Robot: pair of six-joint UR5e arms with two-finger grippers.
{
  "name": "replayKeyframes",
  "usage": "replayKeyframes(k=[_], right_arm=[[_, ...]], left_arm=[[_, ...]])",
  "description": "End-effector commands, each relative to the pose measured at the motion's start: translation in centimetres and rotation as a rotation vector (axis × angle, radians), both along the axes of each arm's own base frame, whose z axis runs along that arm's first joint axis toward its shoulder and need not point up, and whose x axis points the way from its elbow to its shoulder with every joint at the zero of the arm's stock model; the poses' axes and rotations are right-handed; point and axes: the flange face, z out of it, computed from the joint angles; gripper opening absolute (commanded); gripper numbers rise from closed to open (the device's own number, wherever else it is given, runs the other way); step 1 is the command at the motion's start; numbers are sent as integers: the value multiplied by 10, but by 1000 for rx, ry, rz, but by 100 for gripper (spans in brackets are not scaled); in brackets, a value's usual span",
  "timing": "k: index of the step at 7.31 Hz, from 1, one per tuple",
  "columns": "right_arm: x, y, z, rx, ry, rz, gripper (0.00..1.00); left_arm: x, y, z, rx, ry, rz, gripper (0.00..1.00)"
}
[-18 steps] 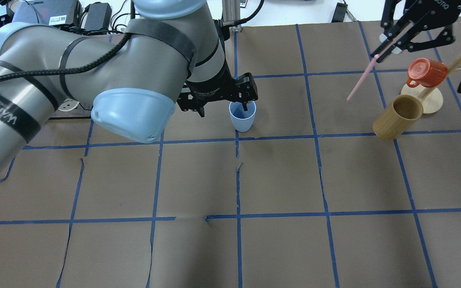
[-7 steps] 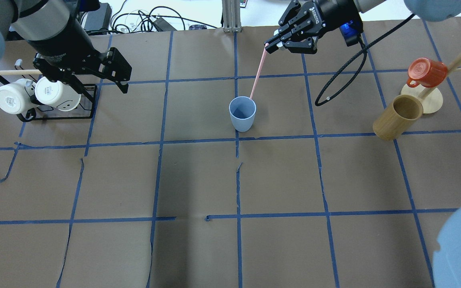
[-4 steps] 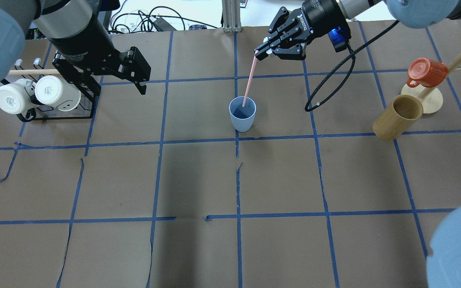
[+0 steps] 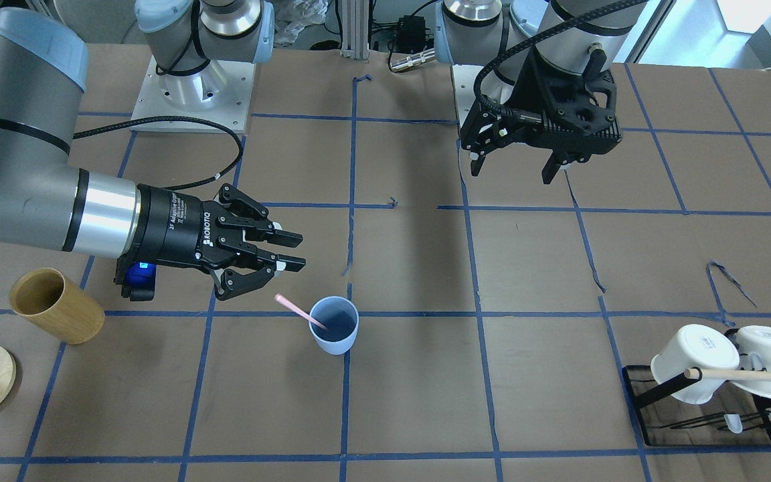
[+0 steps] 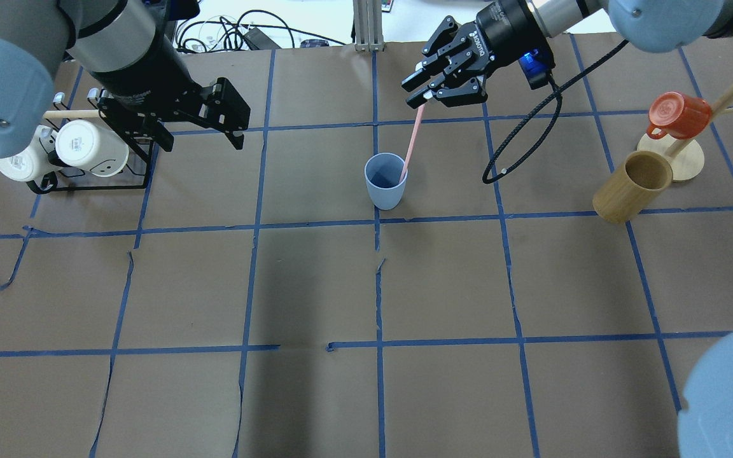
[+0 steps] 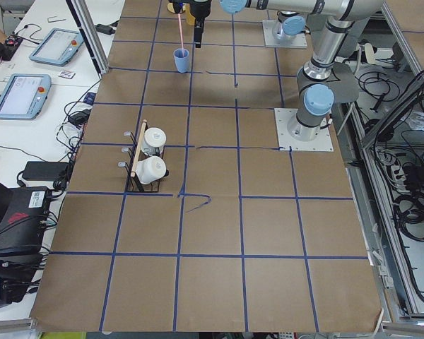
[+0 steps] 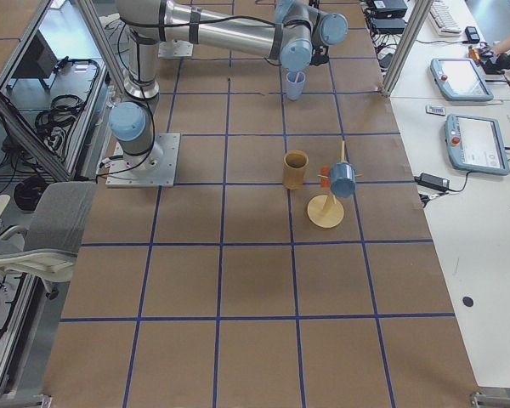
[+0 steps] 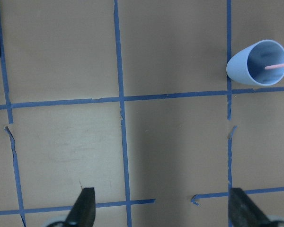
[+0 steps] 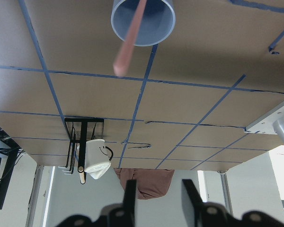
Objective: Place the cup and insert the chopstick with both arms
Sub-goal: 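Release the chopstick and raise the right gripper away from the cup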
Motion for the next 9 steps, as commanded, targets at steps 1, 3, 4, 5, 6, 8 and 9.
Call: replayKeyframes(k=[1, 3, 4, 5, 6, 8, 9], right_arm=[[-2, 6, 19, -19, 85, 7, 100], [2, 28, 53, -118, 319, 112, 100], [1, 41, 58, -196, 423, 244, 100], [-11, 57, 63, -259, 476, 438, 100], [-23, 75, 78, -374, 563, 684, 100], [-31, 88, 92, -581, 525, 1044, 100], [-40, 90, 95, -635, 558, 1234, 100]], left_arm=[[4, 0, 0, -4, 0, 5, 100], [4, 4, -7, 5, 2, 5, 100], [4, 5, -8, 7, 3, 3, 100], [4, 5, -8, 7, 3, 3, 100], [4, 5, -8, 7, 3, 3, 100], [3, 5, -9, 8, 4, 3, 100], [3, 6, -8, 8, 4, 3, 100]])
